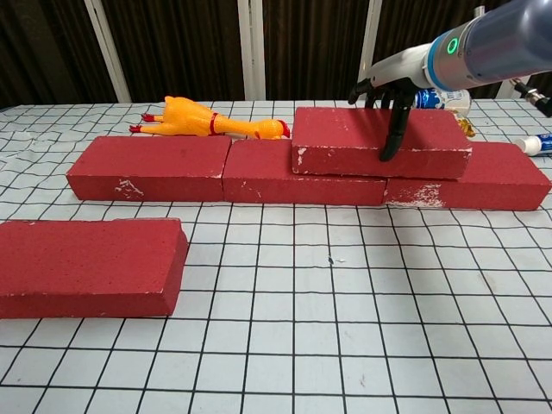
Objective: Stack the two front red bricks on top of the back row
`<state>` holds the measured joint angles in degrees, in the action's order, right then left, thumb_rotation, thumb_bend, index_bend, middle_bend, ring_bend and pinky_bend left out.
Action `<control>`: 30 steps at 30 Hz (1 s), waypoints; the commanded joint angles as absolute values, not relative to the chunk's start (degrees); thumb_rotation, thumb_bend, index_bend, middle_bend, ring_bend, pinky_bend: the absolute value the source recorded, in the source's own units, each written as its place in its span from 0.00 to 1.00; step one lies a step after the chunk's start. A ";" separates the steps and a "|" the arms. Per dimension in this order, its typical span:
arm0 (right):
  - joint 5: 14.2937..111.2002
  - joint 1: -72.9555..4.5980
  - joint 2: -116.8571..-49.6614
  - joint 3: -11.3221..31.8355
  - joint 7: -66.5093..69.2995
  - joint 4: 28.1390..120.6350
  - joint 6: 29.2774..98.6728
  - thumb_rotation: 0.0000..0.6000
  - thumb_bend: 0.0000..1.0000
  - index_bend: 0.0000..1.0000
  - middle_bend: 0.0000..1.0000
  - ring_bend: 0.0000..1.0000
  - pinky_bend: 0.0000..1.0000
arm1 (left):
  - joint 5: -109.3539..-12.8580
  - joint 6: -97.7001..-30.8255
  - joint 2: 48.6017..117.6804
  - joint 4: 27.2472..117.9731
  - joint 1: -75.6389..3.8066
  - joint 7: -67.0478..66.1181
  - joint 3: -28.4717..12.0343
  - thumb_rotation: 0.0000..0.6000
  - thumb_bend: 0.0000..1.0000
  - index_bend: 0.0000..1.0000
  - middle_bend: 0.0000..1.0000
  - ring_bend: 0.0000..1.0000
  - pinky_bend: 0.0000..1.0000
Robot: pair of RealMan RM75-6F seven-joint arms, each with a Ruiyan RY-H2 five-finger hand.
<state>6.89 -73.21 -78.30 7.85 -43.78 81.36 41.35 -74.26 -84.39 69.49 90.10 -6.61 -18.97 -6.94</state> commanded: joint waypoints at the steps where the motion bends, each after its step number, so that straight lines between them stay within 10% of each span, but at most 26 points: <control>1: 6.79 -73.42 -77.94 7.62 -43.40 81.86 41.48 1.00 0.17 0.09 0.31 0.24 0.00 | -74.16 -84.32 69.53 90.04 -6.65 -19.00 -6.95 1.00 0.00 0.17 0.06 0.00 0.11; 30: 6.21 -75.58 -78.17 4.20 -40.93 81.17 40.30 1.00 0.17 0.09 0.31 0.21 0.00 | -73.89 -84.33 70.00 90.01 -6.96 -19.74 -6.90 1.00 0.00 0.17 0.06 0.00 0.11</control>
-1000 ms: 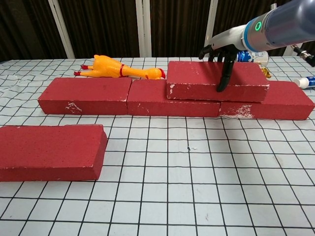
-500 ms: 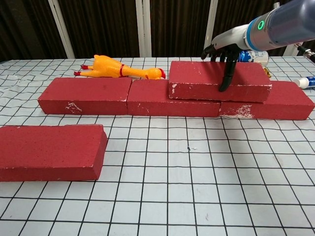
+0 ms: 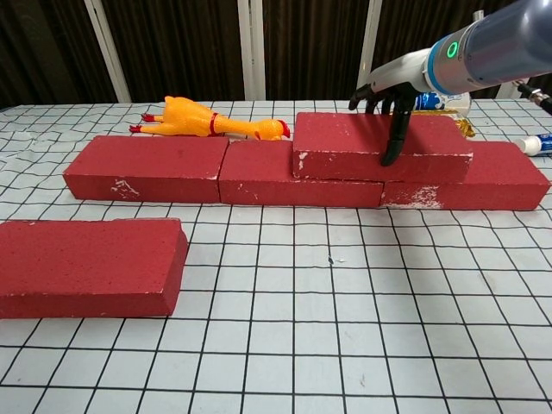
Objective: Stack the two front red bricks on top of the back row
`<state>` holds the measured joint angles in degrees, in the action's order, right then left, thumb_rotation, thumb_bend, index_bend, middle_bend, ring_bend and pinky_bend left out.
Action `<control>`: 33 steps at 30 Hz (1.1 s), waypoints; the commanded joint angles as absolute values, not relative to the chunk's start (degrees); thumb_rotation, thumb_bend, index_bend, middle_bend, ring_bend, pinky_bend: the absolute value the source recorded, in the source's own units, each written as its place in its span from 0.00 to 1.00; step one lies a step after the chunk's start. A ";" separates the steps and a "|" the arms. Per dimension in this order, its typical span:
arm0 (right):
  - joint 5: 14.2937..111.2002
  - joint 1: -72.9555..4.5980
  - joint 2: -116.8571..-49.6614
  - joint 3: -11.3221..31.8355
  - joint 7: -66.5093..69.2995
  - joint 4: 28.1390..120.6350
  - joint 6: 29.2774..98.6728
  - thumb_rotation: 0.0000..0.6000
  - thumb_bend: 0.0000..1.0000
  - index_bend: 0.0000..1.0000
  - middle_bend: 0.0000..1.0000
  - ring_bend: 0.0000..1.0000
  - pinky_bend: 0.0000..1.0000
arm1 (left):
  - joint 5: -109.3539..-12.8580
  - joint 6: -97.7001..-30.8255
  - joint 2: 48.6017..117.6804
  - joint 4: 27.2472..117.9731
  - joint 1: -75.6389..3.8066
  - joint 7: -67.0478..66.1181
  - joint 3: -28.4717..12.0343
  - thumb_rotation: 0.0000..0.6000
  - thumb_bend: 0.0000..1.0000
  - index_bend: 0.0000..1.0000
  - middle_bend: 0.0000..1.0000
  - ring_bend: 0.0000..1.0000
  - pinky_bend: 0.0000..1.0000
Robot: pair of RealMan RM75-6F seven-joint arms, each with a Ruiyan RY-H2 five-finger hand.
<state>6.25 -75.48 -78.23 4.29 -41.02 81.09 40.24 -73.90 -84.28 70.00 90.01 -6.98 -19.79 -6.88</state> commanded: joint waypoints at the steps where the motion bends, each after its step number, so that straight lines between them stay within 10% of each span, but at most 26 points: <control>1: 6.15 -75.61 -78.14 4.19 -40.82 81.23 40.32 1.00 0.17 0.09 0.31 0.19 0.00 | -73.87 -84.37 69.99 90.01 -6.95 -19.72 -6.92 1.00 0.00 0.17 0.06 0.00 0.11; 33: 5.04 -77.18 -76.87 2.53 -38.91 82.66 40.02 1.00 0.17 0.09 0.31 0.17 0.00 | -73.62 -84.50 70.17 89.95 -7.07 -19.82 -6.99 1.00 0.00 0.17 0.06 0.00 0.11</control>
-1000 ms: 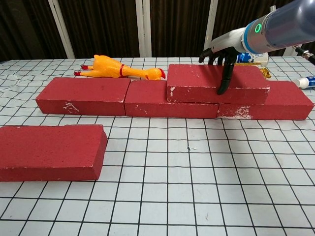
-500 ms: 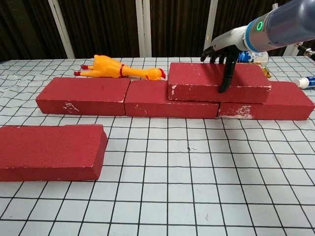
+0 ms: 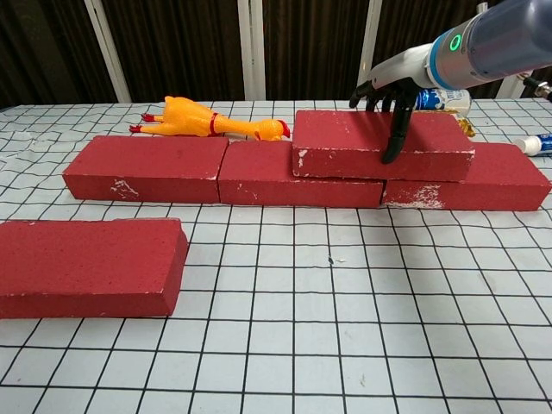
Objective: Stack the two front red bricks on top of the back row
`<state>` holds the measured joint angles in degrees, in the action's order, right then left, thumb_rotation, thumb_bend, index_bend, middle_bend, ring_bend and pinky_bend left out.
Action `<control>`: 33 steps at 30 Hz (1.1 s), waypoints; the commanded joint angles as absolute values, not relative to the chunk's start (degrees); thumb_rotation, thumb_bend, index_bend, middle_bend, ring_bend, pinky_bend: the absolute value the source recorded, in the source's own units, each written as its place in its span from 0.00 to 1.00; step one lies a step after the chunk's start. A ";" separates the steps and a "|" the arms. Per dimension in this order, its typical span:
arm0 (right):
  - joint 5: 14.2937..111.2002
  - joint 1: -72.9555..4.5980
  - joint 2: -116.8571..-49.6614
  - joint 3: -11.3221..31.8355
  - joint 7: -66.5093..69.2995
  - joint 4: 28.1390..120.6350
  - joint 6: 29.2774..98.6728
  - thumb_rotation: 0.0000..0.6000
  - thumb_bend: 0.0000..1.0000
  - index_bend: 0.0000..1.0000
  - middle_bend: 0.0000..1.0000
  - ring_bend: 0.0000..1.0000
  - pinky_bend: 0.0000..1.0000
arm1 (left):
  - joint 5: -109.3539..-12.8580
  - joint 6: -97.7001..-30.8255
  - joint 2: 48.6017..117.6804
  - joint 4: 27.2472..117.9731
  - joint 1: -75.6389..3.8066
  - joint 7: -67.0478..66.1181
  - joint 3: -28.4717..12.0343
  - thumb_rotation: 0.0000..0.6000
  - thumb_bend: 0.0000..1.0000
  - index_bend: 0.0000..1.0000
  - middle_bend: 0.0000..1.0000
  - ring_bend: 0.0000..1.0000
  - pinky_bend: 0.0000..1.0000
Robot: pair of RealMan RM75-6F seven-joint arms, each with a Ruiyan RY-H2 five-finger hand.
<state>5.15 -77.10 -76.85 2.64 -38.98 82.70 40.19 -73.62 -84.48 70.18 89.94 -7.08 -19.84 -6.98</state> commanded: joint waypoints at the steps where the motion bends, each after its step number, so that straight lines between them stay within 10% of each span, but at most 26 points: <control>1: 4.94 -77.23 -76.92 2.43 -38.86 82.60 39.84 1.00 0.17 0.09 0.31 0.17 0.00 | -73.62 -84.55 70.16 89.95 -7.06 -19.77 -7.01 1.00 0.00 0.17 0.06 0.00 0.11; 33: 4.15 -78.86 -77.54 0.84 -37.38 81.88 38.79 1.00 0.17 0.09 0.10 0.01 0.00 | -73.08 -84.34 70.12 90.05 -7.14 -19.85 -7.09 1.00 0.00 0.17 0.06 0.00 0.11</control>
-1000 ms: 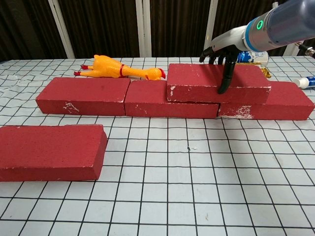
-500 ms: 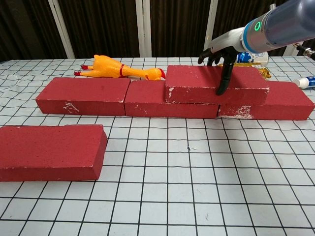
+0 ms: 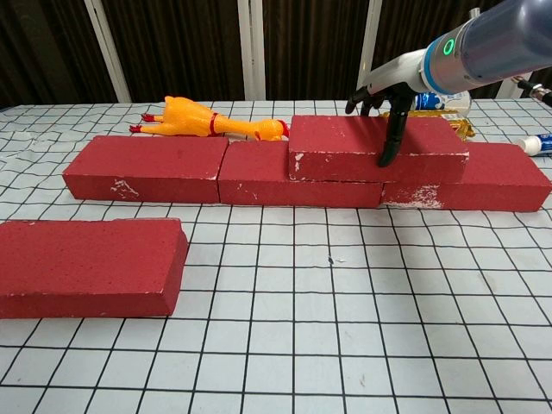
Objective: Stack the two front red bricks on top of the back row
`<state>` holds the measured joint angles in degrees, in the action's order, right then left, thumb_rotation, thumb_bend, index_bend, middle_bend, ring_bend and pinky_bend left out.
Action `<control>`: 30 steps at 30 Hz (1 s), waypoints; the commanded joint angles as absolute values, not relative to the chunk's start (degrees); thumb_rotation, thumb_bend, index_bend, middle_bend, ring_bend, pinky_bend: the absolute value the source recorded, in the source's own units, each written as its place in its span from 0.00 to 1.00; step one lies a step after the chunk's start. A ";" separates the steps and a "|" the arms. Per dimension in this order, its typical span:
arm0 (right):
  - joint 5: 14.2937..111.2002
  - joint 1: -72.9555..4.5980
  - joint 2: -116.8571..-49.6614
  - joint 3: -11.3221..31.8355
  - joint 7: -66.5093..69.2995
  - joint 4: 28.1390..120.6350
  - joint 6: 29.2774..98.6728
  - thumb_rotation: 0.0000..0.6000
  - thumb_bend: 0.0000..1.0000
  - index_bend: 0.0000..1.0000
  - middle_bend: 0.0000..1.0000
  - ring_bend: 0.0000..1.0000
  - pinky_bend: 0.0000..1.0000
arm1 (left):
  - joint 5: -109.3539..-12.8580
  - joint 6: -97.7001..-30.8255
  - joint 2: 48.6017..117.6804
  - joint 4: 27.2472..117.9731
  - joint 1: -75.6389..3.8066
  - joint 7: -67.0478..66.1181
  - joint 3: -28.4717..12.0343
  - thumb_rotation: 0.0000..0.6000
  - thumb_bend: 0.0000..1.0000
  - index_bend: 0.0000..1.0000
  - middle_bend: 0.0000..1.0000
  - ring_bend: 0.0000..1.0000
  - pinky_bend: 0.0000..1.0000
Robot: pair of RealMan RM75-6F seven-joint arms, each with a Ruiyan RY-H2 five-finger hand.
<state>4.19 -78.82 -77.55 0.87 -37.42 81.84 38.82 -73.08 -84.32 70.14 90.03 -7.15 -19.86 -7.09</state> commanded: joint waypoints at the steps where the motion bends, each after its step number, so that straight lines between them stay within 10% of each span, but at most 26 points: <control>1: 4.13 -78.91 -77.52 0.80 -37.38 81.93 38.75 1.00 0.17 0.09 0.09 0.00 0.00 | -73.08 -84.36 70.11 90.06 -7.13 -19.85 -7.09 1.00 0.00 0.17 0.06 0.00 0.11; 15: 3.67 -79.47 -74.90 0.73 -36.23 84.56 38.42 1.00 0.17 0.09 0.00 0.00 0.00 | -72.91 -84.33 70.04 89.99 -7.14 -19.71 -7.15 1.00 0.00 0.17 0.06 0.00 0.11; 30: 29.16 -62.71 -51.66 1.63 -23.60 112.25 53.32 1.00 0.17 0.05 0.00 0.00 0.00 | -74.49 -83.76 69.67 90.32 -7.32 -17.84 -6.39 1.00 0.00 0.14 0.01 0.00 0.11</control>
<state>20.03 -69.66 -57.33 2.32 -28.04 105.37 47.20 -74.23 -83.71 69.82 90.18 -7.38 -18.13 -6.52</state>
